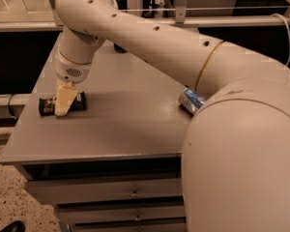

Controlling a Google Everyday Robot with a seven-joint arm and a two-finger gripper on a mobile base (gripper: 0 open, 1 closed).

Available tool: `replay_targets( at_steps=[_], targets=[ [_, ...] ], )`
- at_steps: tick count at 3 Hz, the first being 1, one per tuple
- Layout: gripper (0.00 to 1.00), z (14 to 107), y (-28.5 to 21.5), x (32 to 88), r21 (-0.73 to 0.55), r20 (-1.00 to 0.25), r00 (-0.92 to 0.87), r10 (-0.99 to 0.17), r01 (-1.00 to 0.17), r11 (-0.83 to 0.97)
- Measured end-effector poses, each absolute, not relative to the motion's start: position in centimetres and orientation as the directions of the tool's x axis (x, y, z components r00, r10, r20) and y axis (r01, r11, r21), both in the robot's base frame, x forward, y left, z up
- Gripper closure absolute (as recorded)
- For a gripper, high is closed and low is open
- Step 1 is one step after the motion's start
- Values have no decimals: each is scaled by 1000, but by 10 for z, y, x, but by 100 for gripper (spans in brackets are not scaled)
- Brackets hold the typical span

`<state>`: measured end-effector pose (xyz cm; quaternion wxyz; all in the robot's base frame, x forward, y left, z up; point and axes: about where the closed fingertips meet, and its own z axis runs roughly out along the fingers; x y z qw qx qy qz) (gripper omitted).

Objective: Move rxbar chocolate near redbull can

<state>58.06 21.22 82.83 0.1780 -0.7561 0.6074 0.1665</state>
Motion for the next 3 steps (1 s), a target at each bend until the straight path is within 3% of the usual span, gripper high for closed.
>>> replay_targets(
  at_steps=[1,2,3],
  targets=[
    [83,831,212,581,-67,-468,207,-859,-978,-199],
    [100,832,212,581,-67,-468,207,-859,-978,-199],
    [100,859,196,596,-124,-465,215,-859,-976,-178]
  ],
)
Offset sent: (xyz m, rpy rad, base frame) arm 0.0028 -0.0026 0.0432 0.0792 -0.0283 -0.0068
